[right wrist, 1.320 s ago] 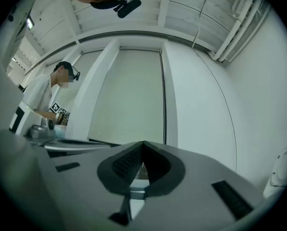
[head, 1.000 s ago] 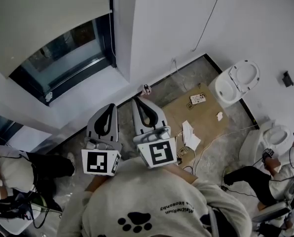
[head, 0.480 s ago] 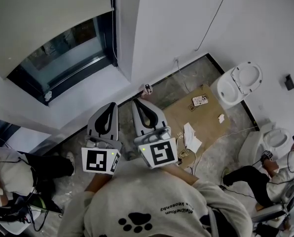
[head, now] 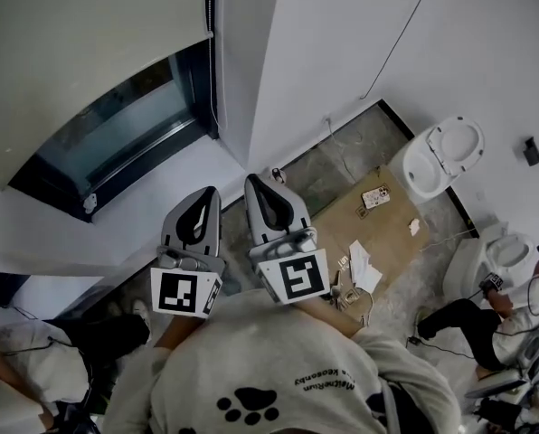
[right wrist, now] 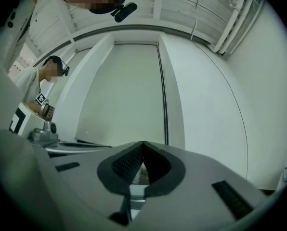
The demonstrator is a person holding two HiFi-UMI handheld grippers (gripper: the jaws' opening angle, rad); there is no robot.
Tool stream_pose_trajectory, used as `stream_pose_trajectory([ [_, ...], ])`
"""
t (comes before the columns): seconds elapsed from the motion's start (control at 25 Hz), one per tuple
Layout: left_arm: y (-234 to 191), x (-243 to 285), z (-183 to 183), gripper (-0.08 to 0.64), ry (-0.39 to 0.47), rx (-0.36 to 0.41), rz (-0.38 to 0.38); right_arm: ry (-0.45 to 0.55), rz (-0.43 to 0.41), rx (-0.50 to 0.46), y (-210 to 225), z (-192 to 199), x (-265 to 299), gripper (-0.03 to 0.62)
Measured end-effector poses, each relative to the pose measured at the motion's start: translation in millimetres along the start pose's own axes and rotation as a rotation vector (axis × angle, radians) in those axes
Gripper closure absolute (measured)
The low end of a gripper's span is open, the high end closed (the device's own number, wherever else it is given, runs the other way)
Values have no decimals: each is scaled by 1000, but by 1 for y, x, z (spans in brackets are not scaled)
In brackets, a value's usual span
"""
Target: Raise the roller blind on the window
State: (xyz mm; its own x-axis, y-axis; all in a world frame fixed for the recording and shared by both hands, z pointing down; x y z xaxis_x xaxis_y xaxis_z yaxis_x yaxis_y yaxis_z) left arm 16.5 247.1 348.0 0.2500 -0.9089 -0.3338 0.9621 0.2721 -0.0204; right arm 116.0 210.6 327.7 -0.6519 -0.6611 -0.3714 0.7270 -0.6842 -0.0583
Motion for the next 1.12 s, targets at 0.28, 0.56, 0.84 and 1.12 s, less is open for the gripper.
stream_pose_trajectory([
  [0.28,-51,38,10,554,-20,-10,75,-24,85,-17,7,23,52,583],
  [0.56,-73,61,22,554,-26,-45,128,-61,122,-52,10,37,75,583],
  [0.84,-80,77,25,554,-7,-70,168,-32,117,-90,11,36,95,583],
  [1.12,-90,105,27,554,38,-64,167,-1,99,-103,30,41,119,583],
])
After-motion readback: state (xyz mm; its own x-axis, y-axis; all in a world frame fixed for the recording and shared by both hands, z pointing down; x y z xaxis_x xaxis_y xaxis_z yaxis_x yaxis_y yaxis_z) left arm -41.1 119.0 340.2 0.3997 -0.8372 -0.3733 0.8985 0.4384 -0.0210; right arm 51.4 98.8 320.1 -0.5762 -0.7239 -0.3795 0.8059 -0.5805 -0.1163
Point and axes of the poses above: the fingertips, and each gripper's own axes: x forward along the fingers, y to its right, z out of its underside, the point moved 5 cm from there along -x, backward along the fingers, and after that the axes turned 13 degrees about y, right-handed, at the moved point
